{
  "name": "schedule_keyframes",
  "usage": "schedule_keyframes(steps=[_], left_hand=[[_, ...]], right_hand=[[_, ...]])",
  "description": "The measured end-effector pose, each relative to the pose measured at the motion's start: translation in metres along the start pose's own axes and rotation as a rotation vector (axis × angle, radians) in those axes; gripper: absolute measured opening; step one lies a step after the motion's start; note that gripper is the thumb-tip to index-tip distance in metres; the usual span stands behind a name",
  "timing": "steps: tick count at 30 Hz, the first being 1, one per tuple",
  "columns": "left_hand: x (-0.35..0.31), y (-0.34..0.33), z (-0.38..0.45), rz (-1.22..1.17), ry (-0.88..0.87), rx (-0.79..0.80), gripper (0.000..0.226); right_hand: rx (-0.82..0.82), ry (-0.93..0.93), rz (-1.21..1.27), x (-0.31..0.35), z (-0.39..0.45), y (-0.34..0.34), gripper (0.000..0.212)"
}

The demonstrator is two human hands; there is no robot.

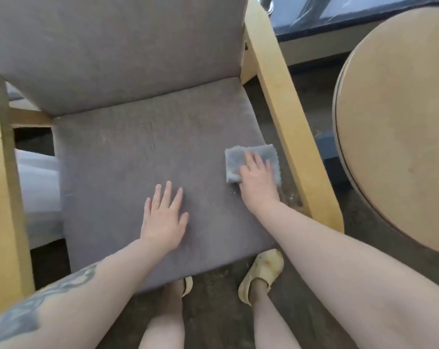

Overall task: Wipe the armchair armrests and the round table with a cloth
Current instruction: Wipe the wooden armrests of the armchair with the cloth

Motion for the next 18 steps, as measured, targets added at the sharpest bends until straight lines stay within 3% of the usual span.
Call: schedule_keyframes(steps=[3, 5, 9, 11, 13, 14, 15, 18], left_hand=[[0.010, -0.023, 0.008, -0.042, -0.017, -0.028, 0.064], [0.016, -0.031, 0.010, -0.061, -0.041, -0.076, 0.065], [0.023, -0.035, 0.005, -0.085, -0.069, -0.095, 0.066], [0.023, -0.035, 0.003, -0.088, -0.067, -0.077, 0.067], [0.022, -0.035, 0.002, -0.098, -0.065, -0.063, 0.067], [0.021, -0.034, 0.002, -0.109, -0.060, -0.062, 0.067], [0.021, -0.034, 0.003, -0.118, -0.056, -0.066, 0.067], [0.023, -0.033, 0.003, -0.112, -0.065, -0.069, 0.067]], right_hand=[[-0.191, -0.062, 0.182, -0.001, -0.011, -0.043, 0.051], [-0.260, 0.124, 0.270, 0.005, -0.047, -0.060, 0.053], [-0.141, 0.561, 0.202, -0.013, -0.101, -0.045, 0.044], [-0.290, 0.480, 0.216, -0.020, -0.079, -0.030, 0.044], [-0.392, 0.122, 0.326, -0.007, -0.049, -0.031, 0.046], [-0.347, 0.022, 0.349, 0.009, -0.042, -0.038, 0.047], [-0.264, 0.049, 0.325, 0.024, -0.048, -0.052, 0.048], [-0.031, 0.374, 0.235, 0.032, -0.119, -0.087, 0.046]])
Point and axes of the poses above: each hand's wrist, its own z-axis towards the middle knuckle, its own y-axis out of the back of the hand, x = y × z, the point moved 1 cm from there along z, towards the middle knuckle, and after that the axes turned 15 degrees about z, right-handed, at the moved point
